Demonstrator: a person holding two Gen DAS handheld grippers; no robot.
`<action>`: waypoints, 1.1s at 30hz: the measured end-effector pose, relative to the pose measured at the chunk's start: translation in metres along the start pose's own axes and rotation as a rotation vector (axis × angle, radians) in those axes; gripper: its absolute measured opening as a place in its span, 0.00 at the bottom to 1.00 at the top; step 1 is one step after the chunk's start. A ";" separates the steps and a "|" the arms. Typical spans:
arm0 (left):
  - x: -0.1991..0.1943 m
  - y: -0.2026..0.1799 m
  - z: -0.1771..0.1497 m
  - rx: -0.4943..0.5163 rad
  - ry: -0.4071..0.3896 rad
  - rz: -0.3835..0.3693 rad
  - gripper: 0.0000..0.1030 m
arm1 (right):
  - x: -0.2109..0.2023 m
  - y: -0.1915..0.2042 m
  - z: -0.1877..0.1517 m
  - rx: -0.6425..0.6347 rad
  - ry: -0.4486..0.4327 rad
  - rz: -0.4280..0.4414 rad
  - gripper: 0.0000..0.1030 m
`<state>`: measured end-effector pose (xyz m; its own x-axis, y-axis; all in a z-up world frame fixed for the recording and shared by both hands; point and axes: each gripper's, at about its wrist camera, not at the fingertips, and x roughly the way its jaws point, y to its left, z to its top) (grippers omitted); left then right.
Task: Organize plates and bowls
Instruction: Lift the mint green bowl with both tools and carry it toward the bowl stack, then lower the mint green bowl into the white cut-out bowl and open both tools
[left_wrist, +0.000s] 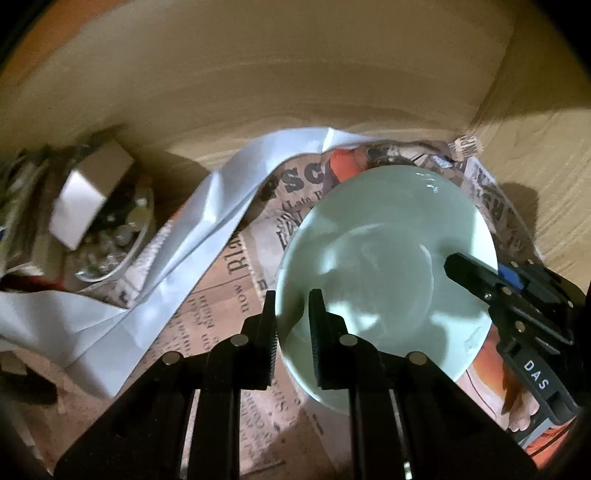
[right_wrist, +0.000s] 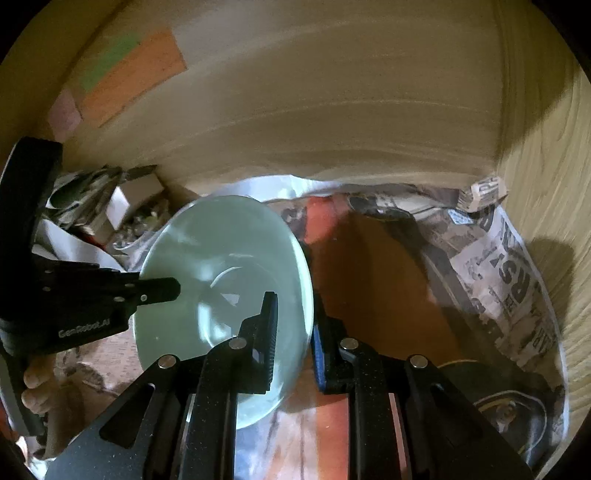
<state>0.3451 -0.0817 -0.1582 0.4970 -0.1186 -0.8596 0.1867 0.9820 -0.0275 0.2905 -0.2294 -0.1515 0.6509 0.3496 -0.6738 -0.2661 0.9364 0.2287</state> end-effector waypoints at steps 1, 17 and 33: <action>-0.006 0.002 -0.003 -0.003 -0.012 -0.003 0.14 | -0.003 0.002 0.000 -0.002 -0.005 0.006 0.15; -0.084 0.023 -0.061 -0.050 -0.159 0.004 0.14 | -0.056 0.064 -0.010 -0.109 -0.082 0.042 0.15; -0.159 0.074 -0.149 -0.143 -0.263 0.033 0.14 | -0.086 0.140 -0.044 -0.179 -0.112 0.144 0.15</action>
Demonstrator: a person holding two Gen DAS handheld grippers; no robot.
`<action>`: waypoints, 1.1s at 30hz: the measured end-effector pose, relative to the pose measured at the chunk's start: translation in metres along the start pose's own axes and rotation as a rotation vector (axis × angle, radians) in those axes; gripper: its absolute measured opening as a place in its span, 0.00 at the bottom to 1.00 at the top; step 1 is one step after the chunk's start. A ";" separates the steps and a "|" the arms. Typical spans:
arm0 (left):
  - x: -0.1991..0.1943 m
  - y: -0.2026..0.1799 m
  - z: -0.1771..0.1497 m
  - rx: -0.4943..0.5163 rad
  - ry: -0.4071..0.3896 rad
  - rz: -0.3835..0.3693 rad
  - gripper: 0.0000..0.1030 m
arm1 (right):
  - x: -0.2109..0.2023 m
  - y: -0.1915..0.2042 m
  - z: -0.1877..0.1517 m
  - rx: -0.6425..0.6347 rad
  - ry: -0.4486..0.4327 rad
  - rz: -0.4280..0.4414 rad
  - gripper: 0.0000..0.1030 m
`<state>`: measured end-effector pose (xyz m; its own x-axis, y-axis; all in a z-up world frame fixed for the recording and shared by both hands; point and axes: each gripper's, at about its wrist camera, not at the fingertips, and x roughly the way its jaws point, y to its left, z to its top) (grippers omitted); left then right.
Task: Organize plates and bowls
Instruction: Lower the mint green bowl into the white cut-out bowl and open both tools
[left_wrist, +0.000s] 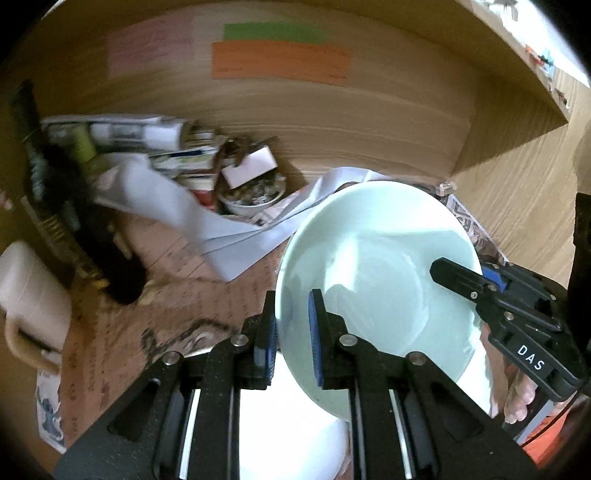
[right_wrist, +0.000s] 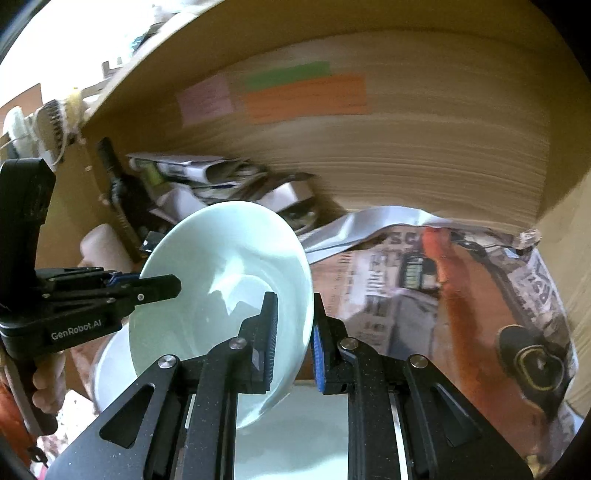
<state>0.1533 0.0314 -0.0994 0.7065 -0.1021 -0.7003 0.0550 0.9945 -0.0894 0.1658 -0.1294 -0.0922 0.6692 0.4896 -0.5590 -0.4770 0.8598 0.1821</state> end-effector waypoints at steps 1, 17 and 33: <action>-0.006 0.003 -0.005 -0.004 -0.008 0.008 0.14 | 0.000 0.007 -0.002 -0.005 -0.001 0.011 0.15; -0.055 0.059 -0.063 -0.104 -0.050 0.067 0.14 | 0.012 0.074 -0.026 -0.076 0.045 0.105 0.15; -0.042 0.085 -0.094 -0.159 0.004 0.068 0.14 | 0.033 0.098 -0.044 -0.093 0.113 0.123 0.15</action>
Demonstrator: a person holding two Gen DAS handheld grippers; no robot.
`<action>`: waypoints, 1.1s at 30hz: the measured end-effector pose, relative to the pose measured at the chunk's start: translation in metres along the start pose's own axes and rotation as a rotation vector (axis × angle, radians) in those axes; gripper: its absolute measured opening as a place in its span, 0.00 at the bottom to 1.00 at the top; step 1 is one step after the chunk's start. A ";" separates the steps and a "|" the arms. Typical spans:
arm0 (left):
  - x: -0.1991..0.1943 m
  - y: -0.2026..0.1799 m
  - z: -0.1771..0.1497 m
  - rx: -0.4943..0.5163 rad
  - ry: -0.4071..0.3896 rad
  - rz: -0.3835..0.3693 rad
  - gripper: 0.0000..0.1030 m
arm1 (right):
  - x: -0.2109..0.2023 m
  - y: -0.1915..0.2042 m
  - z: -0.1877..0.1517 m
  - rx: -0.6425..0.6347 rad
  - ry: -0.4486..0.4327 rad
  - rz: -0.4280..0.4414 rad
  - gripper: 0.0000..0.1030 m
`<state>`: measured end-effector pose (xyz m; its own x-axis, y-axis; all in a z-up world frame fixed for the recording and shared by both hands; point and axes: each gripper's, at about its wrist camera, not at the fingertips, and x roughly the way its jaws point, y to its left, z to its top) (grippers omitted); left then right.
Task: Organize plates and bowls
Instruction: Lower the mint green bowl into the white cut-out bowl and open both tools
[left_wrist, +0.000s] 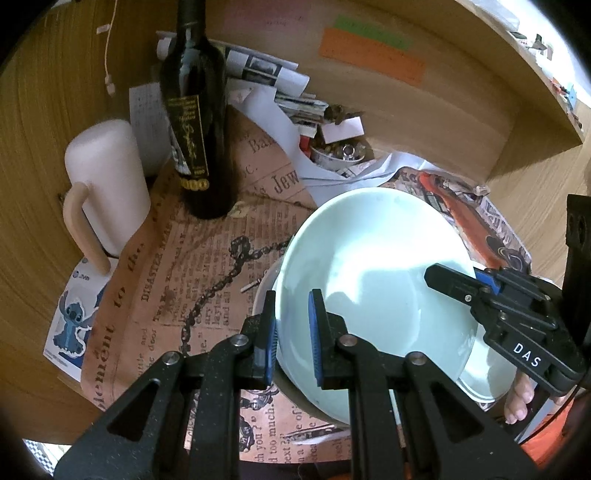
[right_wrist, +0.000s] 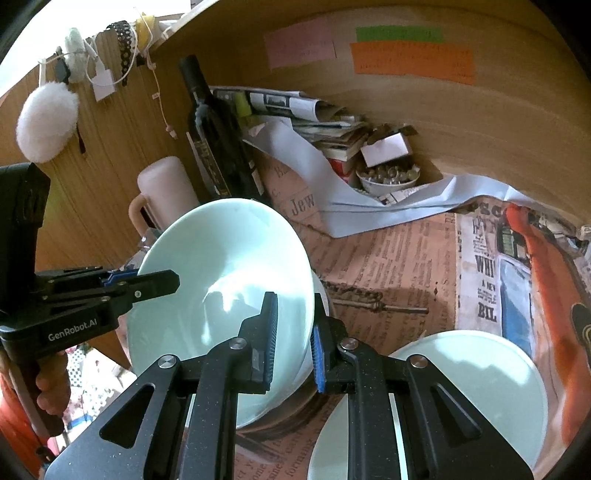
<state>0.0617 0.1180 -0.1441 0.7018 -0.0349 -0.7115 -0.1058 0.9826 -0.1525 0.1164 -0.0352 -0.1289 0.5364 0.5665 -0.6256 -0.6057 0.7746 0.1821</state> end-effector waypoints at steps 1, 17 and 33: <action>0.001 0.000 0.000 0.002 0.001 0.001 0.14 | 0.001 0.001 -0.001 -0.003 0.003 -0.004 0.15; 0.014 0.001 -0.005 0.028 0.031 0.025 0.14 | 0.013 0.010 -0.006 -0.072 0.020 -0.076 0.15; 0.008 -0.003 -0.003 0.075 0.000 0.077 0.17 | 0.015 0.021 -0.007 -0.184 0.008 -0.152 0.18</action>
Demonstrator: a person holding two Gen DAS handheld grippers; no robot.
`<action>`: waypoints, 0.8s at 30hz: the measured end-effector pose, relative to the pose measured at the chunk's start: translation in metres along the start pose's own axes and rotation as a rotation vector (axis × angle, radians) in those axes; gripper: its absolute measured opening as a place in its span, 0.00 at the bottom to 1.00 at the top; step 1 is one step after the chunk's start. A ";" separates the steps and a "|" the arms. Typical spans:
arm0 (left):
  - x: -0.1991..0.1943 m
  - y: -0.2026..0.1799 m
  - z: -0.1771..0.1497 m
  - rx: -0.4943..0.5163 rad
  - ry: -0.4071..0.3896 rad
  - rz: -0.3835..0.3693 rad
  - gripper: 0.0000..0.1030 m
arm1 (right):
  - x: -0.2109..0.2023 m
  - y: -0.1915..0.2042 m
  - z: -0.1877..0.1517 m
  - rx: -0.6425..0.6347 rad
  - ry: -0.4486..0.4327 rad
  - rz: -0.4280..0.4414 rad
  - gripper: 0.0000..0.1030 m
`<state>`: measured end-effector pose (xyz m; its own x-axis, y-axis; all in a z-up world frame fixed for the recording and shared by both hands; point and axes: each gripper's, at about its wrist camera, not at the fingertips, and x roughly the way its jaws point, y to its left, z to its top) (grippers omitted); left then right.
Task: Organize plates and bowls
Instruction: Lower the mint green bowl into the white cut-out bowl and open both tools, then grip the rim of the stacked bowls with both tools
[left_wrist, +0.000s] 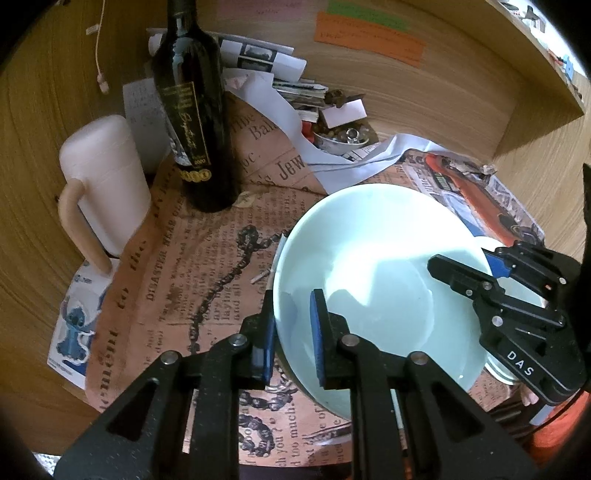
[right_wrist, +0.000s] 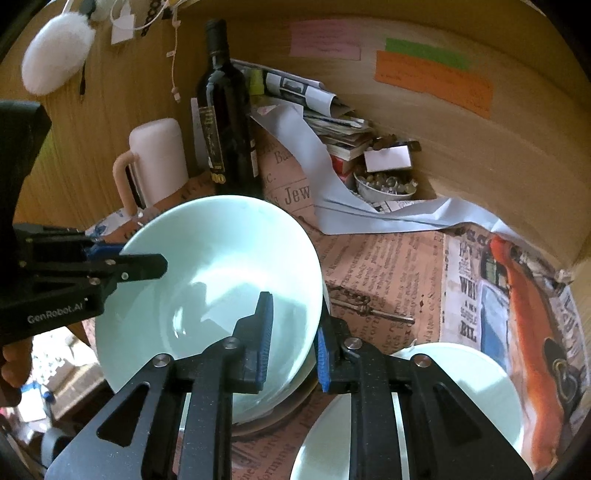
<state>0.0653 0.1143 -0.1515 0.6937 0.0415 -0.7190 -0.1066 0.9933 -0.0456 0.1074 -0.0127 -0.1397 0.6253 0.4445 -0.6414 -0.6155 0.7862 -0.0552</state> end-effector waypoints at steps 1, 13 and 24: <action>-0.003 -0.001 0.000 0.011 -0.014 0.025 0.23 | -0.001 0.002 0.000 -0.018 -0.006 -0.019 0.18; -0.015 0.019 0.000 -0.032 -0.067 0.030 0.50 | -0.016 -0.010 0.004 0.018 -0.063 -0.036 0.44; -0.009 0.018 -0.019 -0.071 -0.017 -0.095 0.51 | -0.006 -0.022 -0.012 0.171 0.028 0.125 0.61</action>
<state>0.0434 0.1303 -0.1588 0.7149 -0.0502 -0.6974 -0.0891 0.9827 -0.1622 0.1108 -0.0377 -0.1441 0.5338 0.5332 -0.6563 -0.5957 0.7880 0.1556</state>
